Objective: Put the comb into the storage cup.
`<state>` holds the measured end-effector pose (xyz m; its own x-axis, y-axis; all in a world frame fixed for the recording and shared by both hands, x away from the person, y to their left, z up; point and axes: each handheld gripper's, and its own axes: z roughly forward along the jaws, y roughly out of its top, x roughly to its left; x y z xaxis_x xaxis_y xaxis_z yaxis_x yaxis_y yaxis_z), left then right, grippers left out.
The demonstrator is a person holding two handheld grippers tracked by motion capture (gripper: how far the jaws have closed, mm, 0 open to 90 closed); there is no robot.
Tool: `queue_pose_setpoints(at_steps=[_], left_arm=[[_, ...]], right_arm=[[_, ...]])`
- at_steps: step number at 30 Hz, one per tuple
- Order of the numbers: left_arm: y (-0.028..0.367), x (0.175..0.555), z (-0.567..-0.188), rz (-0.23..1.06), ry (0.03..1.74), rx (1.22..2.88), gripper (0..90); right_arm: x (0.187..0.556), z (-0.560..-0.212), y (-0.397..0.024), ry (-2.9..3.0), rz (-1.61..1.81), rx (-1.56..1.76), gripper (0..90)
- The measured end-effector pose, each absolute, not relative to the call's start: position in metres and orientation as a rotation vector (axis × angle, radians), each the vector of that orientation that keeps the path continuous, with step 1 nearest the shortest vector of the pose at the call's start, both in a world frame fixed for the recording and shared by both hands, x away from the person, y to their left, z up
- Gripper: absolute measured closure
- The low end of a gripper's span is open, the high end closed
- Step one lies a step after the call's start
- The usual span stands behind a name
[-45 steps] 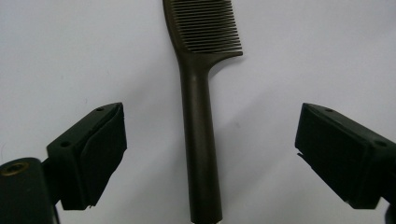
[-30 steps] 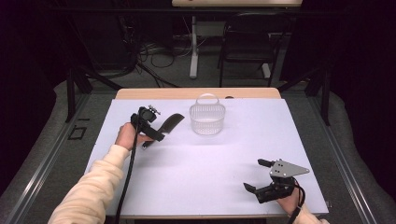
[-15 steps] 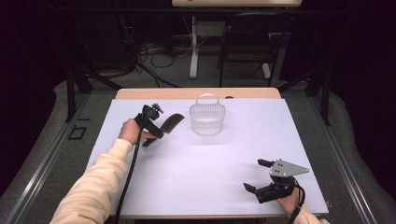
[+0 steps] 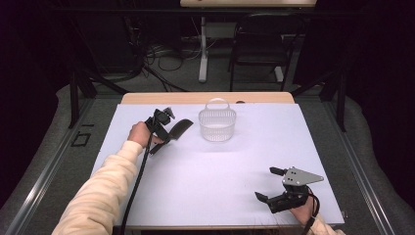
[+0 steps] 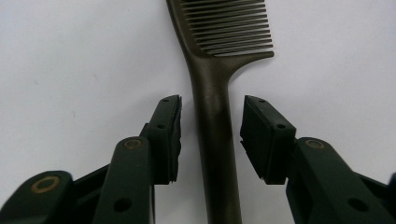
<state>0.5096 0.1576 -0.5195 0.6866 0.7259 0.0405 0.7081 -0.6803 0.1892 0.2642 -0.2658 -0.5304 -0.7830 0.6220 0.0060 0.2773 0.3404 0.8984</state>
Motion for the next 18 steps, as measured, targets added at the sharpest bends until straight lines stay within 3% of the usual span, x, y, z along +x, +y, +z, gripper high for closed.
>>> queue_pose_setpoints(at_steps=[18], left_arm=[[0.1549,0.5147,-0.5252,0.103,1.174,2.75,72.2]], right_arm=[[0.2634,-0.5302,-0.266,2.271,1.426,0.795,0.4]])
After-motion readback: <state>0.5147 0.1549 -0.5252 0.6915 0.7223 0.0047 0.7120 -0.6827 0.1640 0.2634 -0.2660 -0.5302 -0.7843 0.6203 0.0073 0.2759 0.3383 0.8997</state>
